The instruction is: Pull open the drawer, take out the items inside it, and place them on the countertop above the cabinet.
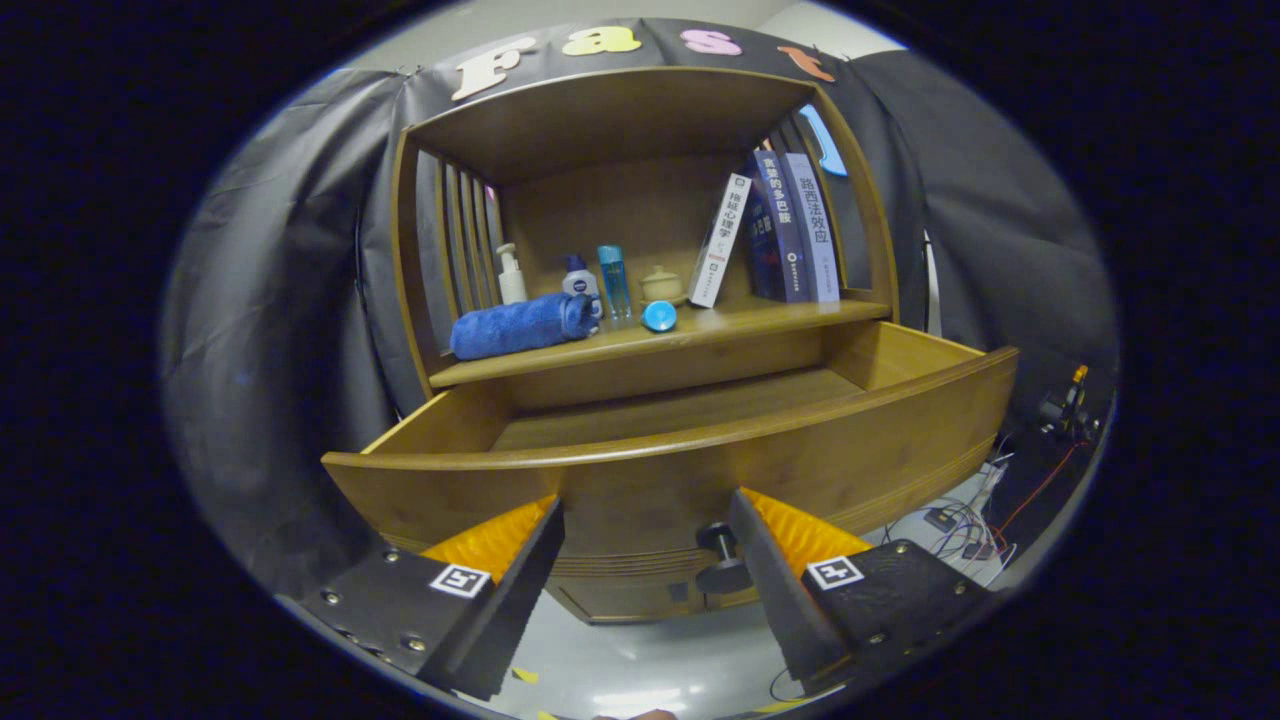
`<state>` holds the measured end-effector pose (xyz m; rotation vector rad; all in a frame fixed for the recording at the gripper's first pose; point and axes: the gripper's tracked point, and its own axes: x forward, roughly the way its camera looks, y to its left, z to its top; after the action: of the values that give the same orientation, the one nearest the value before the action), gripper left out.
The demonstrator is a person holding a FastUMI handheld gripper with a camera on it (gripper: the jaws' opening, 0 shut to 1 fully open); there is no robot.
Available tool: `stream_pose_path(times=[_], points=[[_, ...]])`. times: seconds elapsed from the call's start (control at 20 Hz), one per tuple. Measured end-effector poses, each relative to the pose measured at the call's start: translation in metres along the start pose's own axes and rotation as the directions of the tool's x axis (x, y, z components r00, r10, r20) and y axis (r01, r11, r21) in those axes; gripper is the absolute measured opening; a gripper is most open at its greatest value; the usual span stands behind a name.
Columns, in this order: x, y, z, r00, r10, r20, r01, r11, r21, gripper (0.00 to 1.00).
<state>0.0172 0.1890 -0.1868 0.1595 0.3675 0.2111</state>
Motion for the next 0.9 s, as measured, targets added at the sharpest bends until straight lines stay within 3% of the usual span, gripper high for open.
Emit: stream_pose_path(times=[0.9], points=[[0.065,-0.001,0.024,0.999,0.036,0.041,-0.037,0.999,0.025,0.99]])
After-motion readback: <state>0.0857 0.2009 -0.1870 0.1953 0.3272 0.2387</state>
